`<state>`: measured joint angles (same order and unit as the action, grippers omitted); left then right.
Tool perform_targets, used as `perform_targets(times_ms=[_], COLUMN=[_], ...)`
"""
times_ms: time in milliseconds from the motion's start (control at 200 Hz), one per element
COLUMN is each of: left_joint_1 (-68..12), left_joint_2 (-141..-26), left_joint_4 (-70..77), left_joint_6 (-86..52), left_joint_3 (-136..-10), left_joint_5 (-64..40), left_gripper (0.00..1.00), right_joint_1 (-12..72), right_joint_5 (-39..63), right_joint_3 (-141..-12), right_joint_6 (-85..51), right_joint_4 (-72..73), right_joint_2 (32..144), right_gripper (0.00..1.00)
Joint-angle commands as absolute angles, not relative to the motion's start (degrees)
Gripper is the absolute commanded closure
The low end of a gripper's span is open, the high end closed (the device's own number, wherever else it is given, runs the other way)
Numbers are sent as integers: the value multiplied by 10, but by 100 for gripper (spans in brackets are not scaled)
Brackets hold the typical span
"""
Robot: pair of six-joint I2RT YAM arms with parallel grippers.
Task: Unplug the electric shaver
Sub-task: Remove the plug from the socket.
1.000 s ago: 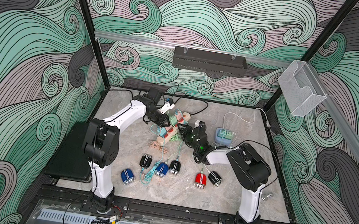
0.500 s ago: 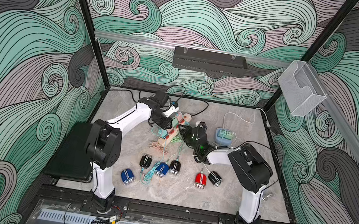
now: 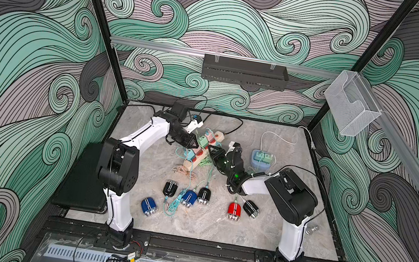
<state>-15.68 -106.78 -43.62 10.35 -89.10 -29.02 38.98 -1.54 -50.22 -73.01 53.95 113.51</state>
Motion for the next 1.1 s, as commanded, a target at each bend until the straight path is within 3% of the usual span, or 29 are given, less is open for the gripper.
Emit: perform_targets(times_ms=[0, 230, 635, 1096], left_joint_1=[-127, -131, -244, -154], left_joint_2=[-1072, -1068, -1032, -1055], left_joint_4=[-442, -440, -453, -445], left_joint_6=[103, 126, 130, 102], left_joint_3=[-930, -925, -923, -930], left_joint_5=[-279, -280, -191, -231], left_gripper=[100, 100, 100, 100], right_joint_1=[374, 374, 374, 371], right_joint_5=[-56, -62, -82, -61], right_joint_3=[-485, -493, -534, -483], right_joint_6=[-710, -707, -701, -700], right_joint_4=[529, 472, 355, 509], right_joint_2=[1149, 1138, 1122, 1141], right_gripper=[92, 93, 94, 93])
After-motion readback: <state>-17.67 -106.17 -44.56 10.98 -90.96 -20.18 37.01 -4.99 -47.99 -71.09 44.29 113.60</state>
